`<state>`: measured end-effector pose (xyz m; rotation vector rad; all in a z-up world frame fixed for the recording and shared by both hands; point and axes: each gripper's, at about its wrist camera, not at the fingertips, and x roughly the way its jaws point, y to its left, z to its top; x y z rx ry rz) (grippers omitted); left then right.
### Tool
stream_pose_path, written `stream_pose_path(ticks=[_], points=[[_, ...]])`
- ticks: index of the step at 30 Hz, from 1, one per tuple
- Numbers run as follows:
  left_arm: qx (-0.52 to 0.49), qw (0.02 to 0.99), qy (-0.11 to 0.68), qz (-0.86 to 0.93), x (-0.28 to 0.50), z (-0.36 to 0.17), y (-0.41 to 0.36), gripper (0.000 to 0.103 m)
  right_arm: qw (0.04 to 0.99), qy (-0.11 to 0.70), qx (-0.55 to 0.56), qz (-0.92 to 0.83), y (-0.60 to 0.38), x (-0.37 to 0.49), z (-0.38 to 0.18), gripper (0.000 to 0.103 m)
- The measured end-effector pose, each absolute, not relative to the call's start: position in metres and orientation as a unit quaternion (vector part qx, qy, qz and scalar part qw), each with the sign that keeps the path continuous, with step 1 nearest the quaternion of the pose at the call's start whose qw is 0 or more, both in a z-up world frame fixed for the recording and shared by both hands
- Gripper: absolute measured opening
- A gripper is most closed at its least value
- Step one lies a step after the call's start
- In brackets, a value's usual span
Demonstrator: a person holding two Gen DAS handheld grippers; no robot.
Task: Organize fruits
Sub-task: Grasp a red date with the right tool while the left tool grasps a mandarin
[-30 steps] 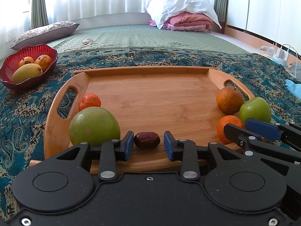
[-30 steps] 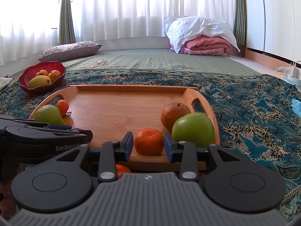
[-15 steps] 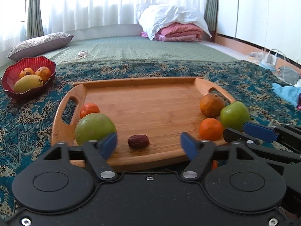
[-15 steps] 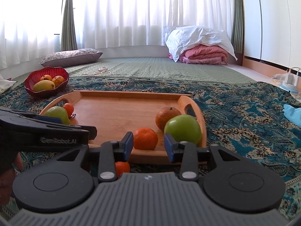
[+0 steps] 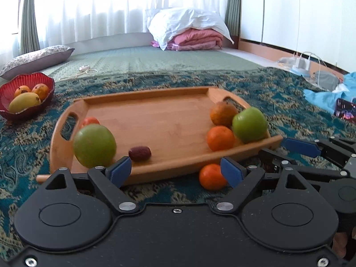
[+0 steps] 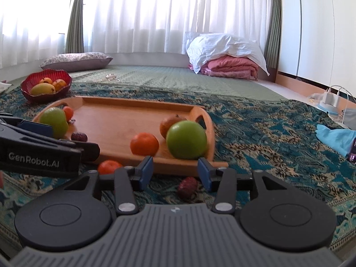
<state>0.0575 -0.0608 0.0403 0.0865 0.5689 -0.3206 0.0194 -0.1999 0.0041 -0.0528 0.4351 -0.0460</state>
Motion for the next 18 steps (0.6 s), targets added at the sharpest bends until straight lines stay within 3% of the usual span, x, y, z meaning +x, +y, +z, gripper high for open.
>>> stream_pose_path(ticks=[11, 14, 18], points=[[0.039, 0.936, 0.302, -0.175, 0.062, 0.026, -0.079, 0.076, 0.969, 0.244, -0.024, -0.023, -0.215, 0.023, -0.012, 0.062], [0.035, 0.932, 0.310, -0.183, 0.064, 0.022, -0.086, 0.070, 0.968, 0.248, -0.021, -0.017, -0.217, 0.023, -0.015, 0.056], [0.012, 0.922, 0.335, -0.196, 0.070, 0.015, -0.089, 0.045, 0.967, 0.253, -0.028, -0.007, -0.213, 0.024, -0.018, 0.047]])
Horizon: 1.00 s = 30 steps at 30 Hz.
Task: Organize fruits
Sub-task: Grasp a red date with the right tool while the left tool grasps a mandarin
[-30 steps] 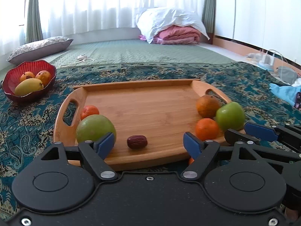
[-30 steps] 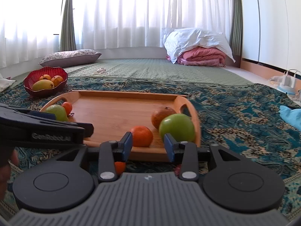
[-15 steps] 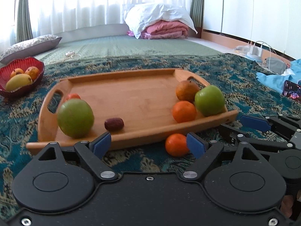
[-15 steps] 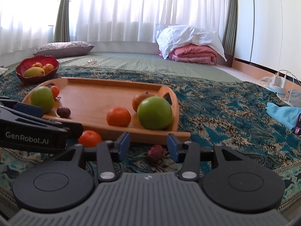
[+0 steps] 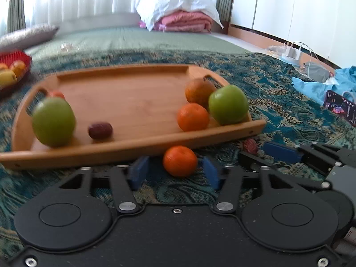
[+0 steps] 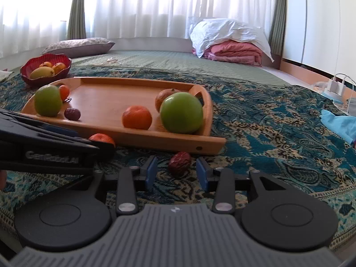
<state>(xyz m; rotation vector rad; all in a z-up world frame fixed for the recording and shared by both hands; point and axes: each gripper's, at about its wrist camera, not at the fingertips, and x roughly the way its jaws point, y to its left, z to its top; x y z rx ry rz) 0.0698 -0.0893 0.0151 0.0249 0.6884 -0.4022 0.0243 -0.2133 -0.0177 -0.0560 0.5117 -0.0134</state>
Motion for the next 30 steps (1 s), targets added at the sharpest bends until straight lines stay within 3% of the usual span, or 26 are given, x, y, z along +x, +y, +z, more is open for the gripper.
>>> stream_pose_path(ticks=[11, 15, 30], points=[[-0.005, 0.919, 0.347, -0.190, 0.079, 0.011, -0.094, 0.033, 0.966, 0.259, -0.012, -0.007, -0.215, 0.032, -0.020, 0.038], [-0.002, 0.918, 0.347, -0.191, 0.079, 0.011, -0.093, 0.032, 0.966, 0.260, -0.006, -0.011, -0.216, 0.034, -0.020, 0.023], [0.016, 0.932, 0.313, -0.182, 0.065, 0.038, -0.083, 0.031, 0.973, 0.229, 0.007, 0.000, -0.208, 0.033, 0.007, 0.022]])
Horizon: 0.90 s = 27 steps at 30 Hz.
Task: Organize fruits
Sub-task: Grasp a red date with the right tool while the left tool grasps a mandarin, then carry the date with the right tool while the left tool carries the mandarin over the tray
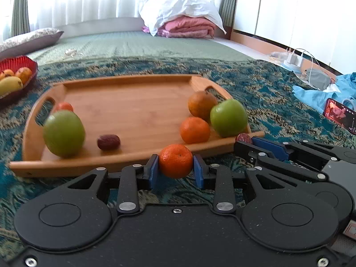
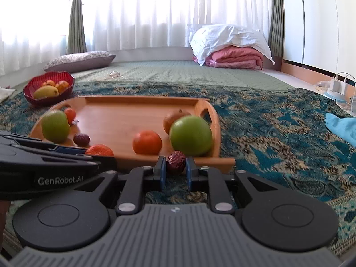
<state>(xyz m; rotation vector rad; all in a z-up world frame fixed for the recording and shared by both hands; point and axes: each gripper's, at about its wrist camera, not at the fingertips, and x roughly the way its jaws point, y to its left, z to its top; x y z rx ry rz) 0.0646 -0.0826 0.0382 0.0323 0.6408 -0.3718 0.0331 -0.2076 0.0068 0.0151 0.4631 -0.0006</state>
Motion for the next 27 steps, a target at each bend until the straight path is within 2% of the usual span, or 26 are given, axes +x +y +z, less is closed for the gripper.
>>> stream_pose_path(ticks=[15, 27], points=[[0.010, 0.949, 0.285, -0.138, 0.090, 0.070, -0.046, 0.031, 0.975, 0.221, 0.025, 0.024, -0.194, 0.060, 0.031, 0.022], [-0.017, 0.942, 0.320, -0.100, 0.158, 0.077, -0.013, 0.031, 0.956, 0.283, 0.060, 0.057, -0.204, 0.124, 0.044, 0.022]])
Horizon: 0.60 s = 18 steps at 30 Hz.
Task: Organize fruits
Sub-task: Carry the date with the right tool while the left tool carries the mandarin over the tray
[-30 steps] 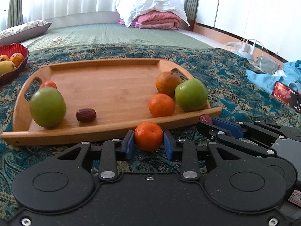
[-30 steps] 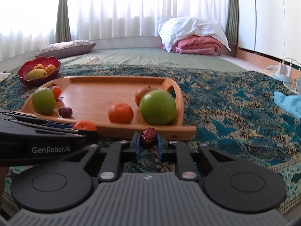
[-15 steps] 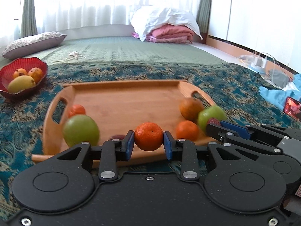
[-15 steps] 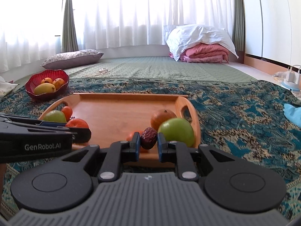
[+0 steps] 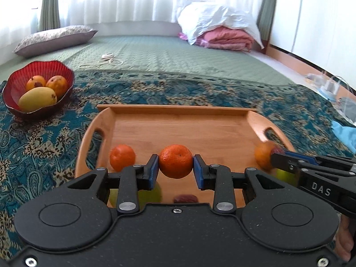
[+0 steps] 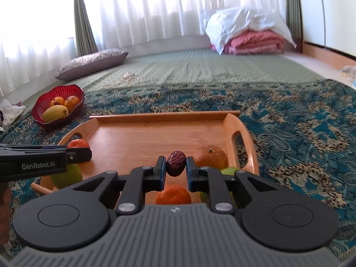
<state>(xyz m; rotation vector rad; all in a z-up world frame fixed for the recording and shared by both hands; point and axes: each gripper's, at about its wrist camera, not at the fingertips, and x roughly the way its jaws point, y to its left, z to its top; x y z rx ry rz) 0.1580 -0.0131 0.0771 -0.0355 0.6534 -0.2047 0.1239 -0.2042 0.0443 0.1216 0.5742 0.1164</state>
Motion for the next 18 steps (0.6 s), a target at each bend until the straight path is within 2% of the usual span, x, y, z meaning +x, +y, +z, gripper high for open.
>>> stream_pose_path(ticks=[6, 18], points=[[-0.022, 0.936, 0.340, -0.085, 0.190, 0.075, -0.006, 0.031, 0.944, 0.323, 0.046, 0.060, -0.199, 0.158, 0.037, 0.022], [-0.007, 0.922, 0.380, -0.070, 0.218, 0.053, -0.015, 0.031, 0.935, 0.348, 0.040, 0.056, -0.191, 0.191, 0.030, 0.023]])
